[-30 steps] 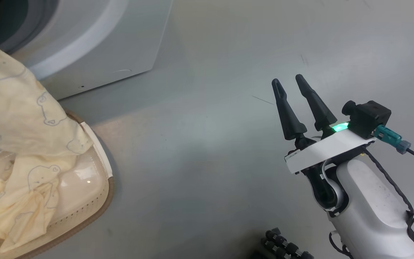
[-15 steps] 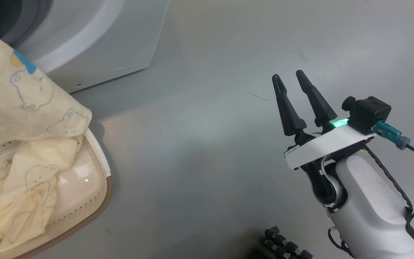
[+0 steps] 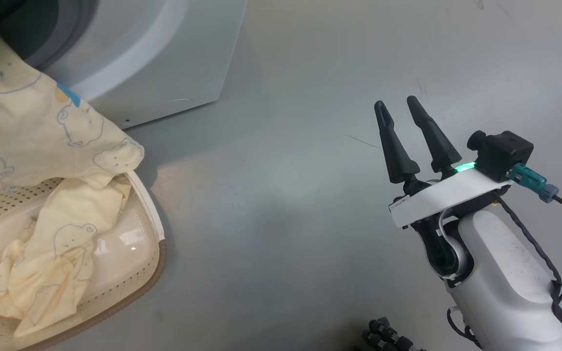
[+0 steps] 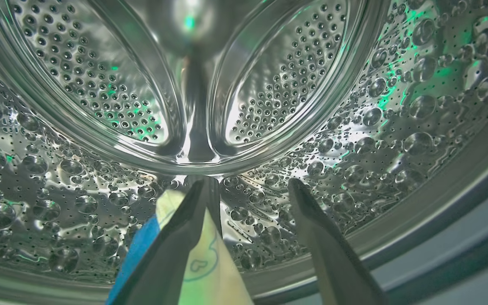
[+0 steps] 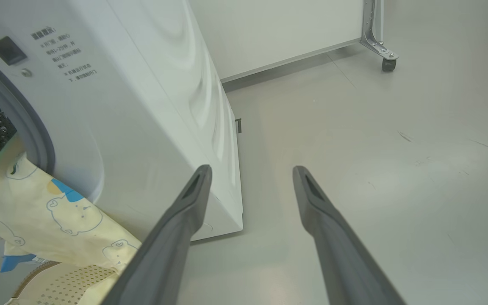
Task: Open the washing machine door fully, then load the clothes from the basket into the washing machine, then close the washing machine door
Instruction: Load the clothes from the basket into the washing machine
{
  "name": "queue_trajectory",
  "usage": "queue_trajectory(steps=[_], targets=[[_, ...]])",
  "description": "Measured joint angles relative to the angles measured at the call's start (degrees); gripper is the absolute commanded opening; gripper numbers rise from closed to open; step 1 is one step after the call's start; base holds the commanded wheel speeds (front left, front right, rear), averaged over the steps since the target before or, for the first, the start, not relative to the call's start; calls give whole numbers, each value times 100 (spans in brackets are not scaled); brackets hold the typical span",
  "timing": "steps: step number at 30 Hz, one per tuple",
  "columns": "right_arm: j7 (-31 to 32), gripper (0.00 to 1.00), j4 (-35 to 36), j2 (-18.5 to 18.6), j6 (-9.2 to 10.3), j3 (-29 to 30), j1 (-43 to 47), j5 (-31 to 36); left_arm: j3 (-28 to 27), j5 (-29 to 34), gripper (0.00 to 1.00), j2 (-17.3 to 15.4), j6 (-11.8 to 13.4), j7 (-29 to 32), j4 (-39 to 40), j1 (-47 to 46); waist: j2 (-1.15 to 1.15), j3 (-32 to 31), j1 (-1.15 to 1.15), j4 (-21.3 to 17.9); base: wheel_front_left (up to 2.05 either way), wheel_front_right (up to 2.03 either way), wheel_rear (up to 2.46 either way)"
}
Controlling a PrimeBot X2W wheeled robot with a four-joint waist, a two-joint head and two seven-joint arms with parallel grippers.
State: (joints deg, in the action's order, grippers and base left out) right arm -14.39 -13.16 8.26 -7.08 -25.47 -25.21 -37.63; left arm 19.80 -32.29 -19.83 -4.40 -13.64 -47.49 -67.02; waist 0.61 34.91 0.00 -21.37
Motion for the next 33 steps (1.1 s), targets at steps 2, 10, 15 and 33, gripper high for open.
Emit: queue_trajectory(steps=[2,10,15,33], targets=[[0,100,-12,3,0,14,0,30,47,0,100,41,-45,-2,-40,62,0,-47,0,42,0,0,0],[0,100,-69,81,0,97,5,30,186,0,100,159,-132,-53,-73,466,0,-257,0,226,0,0,0],[0,100,-78,124,0,183,29,31,256,2,100,225,-159,-59,129,801,0,-428,0,374,0,0,0],[0,100,-10,279,0,510,183,92,-256,1,100,238,-202,-103,1616,2403,0,-889,-1,788,0,0,0]])
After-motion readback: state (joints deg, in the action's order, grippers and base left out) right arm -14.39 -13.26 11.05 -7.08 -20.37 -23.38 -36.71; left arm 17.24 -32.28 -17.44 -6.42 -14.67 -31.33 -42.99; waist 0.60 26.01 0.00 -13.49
